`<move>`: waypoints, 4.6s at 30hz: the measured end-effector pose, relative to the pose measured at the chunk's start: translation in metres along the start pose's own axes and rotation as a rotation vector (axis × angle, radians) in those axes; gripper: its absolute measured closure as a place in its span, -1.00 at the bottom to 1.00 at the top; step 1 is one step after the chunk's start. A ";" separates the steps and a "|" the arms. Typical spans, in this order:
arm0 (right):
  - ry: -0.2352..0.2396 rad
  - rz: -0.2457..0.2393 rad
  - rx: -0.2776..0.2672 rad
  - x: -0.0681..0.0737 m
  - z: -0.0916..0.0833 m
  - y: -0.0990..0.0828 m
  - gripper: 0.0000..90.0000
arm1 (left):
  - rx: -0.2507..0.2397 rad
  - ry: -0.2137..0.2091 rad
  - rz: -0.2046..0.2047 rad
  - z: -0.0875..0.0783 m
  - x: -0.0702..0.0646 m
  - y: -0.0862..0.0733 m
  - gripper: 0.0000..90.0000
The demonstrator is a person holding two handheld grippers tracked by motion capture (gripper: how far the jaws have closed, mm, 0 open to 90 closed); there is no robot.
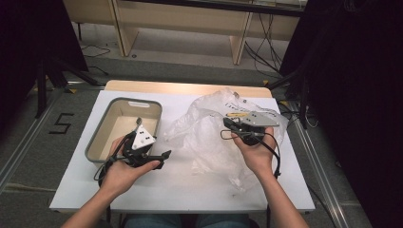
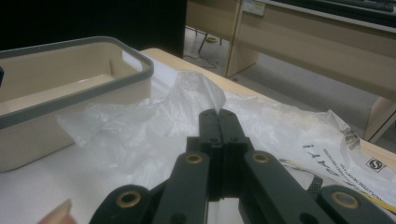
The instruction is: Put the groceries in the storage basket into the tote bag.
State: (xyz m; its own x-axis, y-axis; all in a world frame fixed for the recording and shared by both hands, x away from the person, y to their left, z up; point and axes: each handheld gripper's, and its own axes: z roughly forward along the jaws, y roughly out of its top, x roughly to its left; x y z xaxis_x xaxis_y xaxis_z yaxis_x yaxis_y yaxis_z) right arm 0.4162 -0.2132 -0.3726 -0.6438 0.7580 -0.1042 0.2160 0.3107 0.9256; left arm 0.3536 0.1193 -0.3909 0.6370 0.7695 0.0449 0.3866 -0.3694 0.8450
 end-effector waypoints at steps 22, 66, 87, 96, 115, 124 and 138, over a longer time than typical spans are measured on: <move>0.000 0.004 0.005 0.001 -0.001 0.000 1.00 | 0.063 0.110 -0.099 -0.006 0.068 0.009 -0.33; 0.005 0.005 0.006 0.002 -0.001 0.000 1.00 | 0.454 0.176 -0.271 0.074 0.147 -0.018 -0.31; 0.008 0.003 0.010 0.003 -0.001 0.000 1.00 | 0.547 0.177 -0.298 0.092 0.157 -0.030 -0.09; 0.009 0.000 0.009 0.003 0.000 0.000 1.00 | 0.585 0.157 -0.302 0.095 0.154 -0.031 0.07; 0.008 -0.003 0.009 0.003 0.000 -0.001 1.00 | 0.624 0.169 -0.305 0.098 0.150 -0.028 0.35; 0.009 -0.001 0.007 0.003 0.000 0.000 1.00 | 0.643 0.179 -0.309 0.099 0.146 -0.025 0.50; 0.008 -0.002 0.006 0.004 0.000 0.000 1.00 | 0.658 0.196 -0.311 0.102 0.141 -0.023 0.67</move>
State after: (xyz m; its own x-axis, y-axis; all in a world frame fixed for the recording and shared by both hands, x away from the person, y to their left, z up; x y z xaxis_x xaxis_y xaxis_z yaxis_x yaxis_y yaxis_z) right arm 0.4137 -0.2105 -0.3732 -0.6500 0.7529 -0.1031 0.2189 0.3154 0.9234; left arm 0.5025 0.1830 -0.4581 0.3272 0.9449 0.0022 0.8871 -0.3080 0.3439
